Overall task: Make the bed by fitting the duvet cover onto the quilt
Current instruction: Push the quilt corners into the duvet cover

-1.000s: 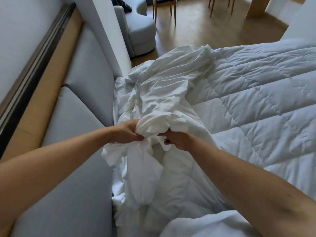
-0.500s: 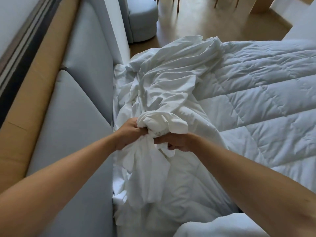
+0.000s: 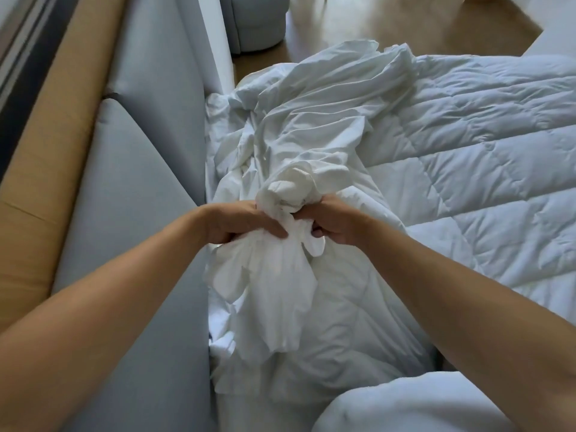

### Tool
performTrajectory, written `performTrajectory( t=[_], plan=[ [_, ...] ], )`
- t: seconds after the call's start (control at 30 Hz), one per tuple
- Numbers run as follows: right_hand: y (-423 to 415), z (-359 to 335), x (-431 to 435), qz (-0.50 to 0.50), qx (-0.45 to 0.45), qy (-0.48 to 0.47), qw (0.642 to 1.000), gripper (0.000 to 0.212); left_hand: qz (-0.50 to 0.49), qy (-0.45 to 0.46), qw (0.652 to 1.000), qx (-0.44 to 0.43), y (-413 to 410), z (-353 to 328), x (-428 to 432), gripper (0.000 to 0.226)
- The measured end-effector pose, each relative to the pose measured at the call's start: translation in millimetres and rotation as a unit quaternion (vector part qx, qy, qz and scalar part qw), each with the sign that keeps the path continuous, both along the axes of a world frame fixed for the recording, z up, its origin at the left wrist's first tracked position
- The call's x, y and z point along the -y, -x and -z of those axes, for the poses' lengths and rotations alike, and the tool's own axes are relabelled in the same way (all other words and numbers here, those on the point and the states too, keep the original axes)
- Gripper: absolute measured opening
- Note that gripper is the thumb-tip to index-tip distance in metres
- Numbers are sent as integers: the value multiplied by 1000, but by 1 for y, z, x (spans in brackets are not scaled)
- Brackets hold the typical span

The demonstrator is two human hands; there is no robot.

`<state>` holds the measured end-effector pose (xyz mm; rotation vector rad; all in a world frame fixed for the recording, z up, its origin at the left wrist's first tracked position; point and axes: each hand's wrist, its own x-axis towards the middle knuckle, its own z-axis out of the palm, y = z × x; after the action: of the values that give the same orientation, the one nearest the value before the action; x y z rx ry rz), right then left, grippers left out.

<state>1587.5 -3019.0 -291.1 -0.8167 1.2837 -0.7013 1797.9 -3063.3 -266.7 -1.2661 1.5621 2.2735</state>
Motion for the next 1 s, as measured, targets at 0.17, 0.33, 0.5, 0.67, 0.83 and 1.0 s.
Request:
performTrajectory(
  t=[0.17, 0.33, 0.5, 0.67, 0.83, 1.0],
  plan=[
    [6, -1, 9, 45, -17, 5, 999, 16, 43, 63, 997, -5, 6, -6, -5, 51],
    [27, -4, 4, -132, 7, -99, 986, 33, -58, 179, 982, -22, 12, -12, 5, 45],
    [26, -7, 5, -195, -60, -92, 975, 30, -150, 245, 958, -28, 44, -6, 11, 31],
    [40, -3, 8, -162, -51, -52, 984, 36, -141, 164, 976, -20, 41, 0, 18, 41],
    [56, 1, 19, -95, 17, -34, 995, 38, 49, 48, 997, 25, 44, -5, 18, 44],
    [71, 0, 29, -44, 31, -6, 999, 18, 13, 3, 1000, -14, 64, -4, 21, 41]
  ],
)
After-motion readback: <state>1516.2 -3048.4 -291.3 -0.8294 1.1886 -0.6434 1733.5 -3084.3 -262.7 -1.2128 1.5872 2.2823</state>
